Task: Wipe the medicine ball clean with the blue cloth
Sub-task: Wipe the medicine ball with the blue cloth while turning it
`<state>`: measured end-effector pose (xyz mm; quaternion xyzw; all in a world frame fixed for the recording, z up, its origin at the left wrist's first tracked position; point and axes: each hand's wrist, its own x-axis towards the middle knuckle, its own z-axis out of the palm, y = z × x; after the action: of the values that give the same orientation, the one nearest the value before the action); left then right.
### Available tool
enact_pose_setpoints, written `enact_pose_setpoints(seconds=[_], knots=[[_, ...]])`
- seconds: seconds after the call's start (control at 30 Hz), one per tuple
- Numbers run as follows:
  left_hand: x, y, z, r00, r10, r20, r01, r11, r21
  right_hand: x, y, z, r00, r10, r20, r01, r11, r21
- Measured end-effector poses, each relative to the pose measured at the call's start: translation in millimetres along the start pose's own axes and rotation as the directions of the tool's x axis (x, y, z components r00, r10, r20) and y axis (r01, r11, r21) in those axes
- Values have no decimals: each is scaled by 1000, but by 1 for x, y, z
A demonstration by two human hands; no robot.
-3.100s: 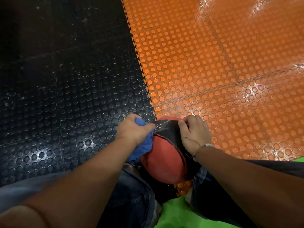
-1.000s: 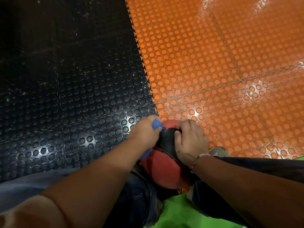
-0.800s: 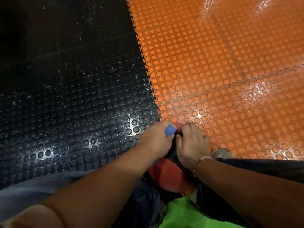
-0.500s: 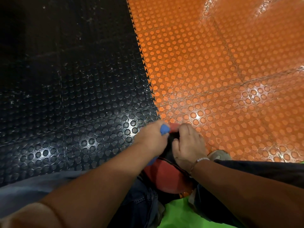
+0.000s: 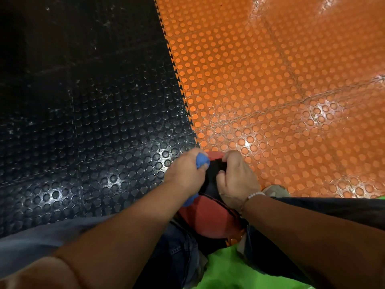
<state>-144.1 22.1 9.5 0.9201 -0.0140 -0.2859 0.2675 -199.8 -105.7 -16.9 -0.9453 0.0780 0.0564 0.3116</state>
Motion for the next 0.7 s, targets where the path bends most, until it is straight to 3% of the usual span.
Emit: enact_pose_setpoints(seconds=[0.13,0.3,0.37,0.5,0.57,0.7], knots=[[12,-21,-10,984,-180,-8,180,984,9,-2,-2,3,998,-41,-36,41,999,-21],[0,-2,3,1000,2,-2,-2,998,-64,-2,8,1,998,-53,-31,53,999,-9],[6,-11,-2,997,-68,-23,64,987,-147,0,7,1,999,-42,-22,42,999,-17],[10,-37,-8,966,-259,3,258,962,-87,2,5,2,1000,-18,-7,18,1000,-10],[4,-26,-6,978,-209,-12,206,973,-106,3,8,1,1000,-3,-4,3,1000,-16],[-11,9,3,997,71,-16,-72,993,-97,11,11,1,999,48,18,-48,998,-47]])
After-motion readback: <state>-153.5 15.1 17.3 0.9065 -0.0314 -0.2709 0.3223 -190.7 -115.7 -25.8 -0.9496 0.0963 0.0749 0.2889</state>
